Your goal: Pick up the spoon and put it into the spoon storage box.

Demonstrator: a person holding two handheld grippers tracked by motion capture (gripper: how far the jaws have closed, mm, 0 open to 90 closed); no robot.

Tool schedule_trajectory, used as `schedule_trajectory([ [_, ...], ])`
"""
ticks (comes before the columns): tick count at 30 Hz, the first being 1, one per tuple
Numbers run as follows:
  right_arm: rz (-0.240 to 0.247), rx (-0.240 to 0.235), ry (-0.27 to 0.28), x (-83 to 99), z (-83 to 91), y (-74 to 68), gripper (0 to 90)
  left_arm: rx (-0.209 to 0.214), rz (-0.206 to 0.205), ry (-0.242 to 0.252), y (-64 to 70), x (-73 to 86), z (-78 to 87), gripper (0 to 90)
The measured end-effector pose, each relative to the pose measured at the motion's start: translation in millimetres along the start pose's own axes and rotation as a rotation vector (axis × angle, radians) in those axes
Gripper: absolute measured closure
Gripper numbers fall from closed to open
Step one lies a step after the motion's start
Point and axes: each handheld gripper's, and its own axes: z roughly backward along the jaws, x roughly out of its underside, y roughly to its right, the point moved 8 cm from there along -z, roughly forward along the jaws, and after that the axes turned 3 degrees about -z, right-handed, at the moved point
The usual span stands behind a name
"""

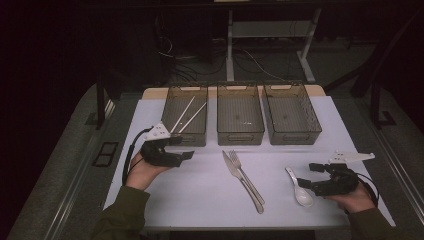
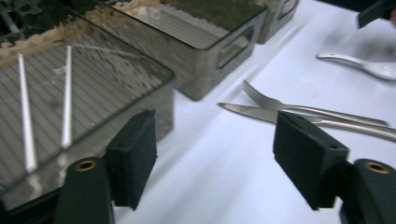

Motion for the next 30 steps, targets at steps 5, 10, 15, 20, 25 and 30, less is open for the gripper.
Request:
schedule_trajectory([
  [5,0.003,-0.006,-0.028,5.5,-1.2,-2.3,24.4,0.012,-0.018,0.017,20.3,11.3,0.7,20.2],
  [10,0.027,-0.003,-0.051,9.7,-2.6,-5.3,33.3,0.024,-0.028,0.022,35.0,26.6,-1.7,15.2],
  [15,0.048,-0.001,-0.052,8.9,-0.5,-10.7,47.8,0.063,-0.014,-0.004,49.8,42.1,-4.2,14.0],
  [20,0.058,0.02,-0.064,9.6,-1.6,-10.7,62.0,0.083,-0.024,-0.022,58.6,49.2,-3.2,12.8],
  [25,0.025,0.097,-0.09,2.0,-12.7,7.8,83.3,0.079,-0.019,-0.02,57.1,50.8,-4.9,11.7],
  [30,0.025,0.119,-0.154,-0.2,-32.2,17.2,89.4,0.068,-0.018,-0.023,55.7,52.1,-6.8,4.5],
])
